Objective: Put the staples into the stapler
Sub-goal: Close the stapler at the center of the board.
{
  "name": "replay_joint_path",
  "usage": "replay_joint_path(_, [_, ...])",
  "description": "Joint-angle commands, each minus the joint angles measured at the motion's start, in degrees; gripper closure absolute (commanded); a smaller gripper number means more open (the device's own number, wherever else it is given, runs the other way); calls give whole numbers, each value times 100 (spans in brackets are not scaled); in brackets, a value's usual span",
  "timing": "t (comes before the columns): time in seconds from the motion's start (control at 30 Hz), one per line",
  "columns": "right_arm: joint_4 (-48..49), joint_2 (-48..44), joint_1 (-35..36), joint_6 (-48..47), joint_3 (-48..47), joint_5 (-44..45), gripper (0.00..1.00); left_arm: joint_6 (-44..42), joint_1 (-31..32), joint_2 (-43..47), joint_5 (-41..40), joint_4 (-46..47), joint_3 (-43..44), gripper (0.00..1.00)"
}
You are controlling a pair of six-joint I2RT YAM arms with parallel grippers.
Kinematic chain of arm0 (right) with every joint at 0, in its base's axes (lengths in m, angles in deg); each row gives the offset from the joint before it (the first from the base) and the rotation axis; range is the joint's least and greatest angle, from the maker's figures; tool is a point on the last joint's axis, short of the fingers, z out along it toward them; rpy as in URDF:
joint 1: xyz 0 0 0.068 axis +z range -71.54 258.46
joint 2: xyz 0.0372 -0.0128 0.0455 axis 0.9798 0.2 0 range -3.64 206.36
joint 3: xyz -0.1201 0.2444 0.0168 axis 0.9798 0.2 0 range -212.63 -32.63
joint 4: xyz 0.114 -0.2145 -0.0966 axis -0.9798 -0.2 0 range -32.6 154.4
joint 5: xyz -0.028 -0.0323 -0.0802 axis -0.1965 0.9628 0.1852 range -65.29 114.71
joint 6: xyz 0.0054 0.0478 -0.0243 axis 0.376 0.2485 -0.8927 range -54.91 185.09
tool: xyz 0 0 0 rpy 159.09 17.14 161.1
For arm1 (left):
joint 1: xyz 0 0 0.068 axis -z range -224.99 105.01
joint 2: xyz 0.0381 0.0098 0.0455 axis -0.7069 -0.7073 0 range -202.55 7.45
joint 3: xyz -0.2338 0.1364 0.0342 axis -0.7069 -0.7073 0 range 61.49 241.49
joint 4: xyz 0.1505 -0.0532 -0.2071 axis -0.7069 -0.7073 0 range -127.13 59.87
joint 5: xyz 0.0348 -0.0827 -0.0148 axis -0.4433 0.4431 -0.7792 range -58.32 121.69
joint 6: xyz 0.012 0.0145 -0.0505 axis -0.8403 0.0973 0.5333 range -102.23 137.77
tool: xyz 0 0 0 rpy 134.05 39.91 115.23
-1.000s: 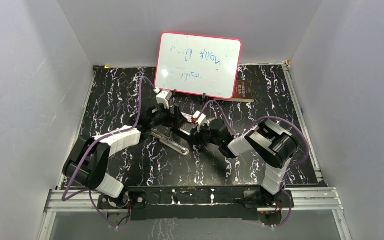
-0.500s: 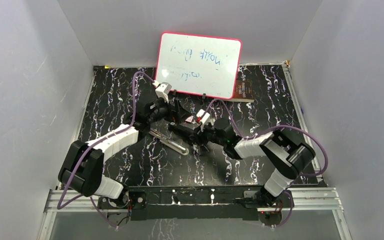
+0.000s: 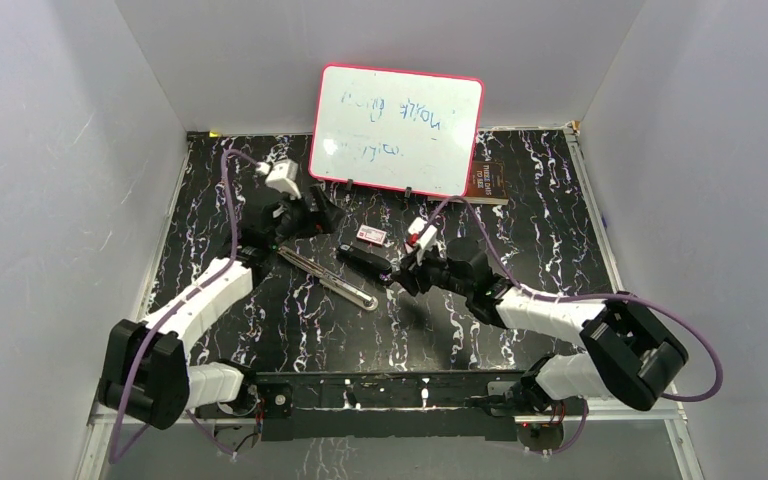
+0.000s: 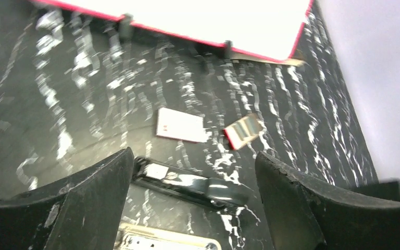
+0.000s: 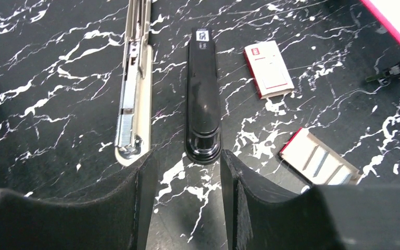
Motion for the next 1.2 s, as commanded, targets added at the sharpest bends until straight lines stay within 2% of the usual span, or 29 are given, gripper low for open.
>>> replay_joint_path(0.0, [-614, -121, 259, 19, -352, -241, 45, 1013, -702, 264, -264, -489, -537, 14])
replay_joint_path(0.27, [-432, 774, 1230, 106, -955, 186, 46, 1576, -1347, 536, -26, -435, -1099, 12])
replay_joint_path(0.57, [-165, 1877, 1277, 392, -1453, 499, 50, 1581, -1428, 475, 48, -259, -1273, 12])
replay_joint_path(0.8, [-20, 2203, 1277, 487, -1377, 569, 68, 1663, -1463, 392, 29, -125, -1421, 12])
replay_joint_path(0.9, [54, 2255, 1277, 505, -1325, 563, 78, 1763, -1488, 334, 12, -55, -1498, 12])
replay_joint_path(1.17, [82, 2502, 1247, 818, -1344, 542, 100, 2497, -1543, 119, 166, 379, -1931, 10])
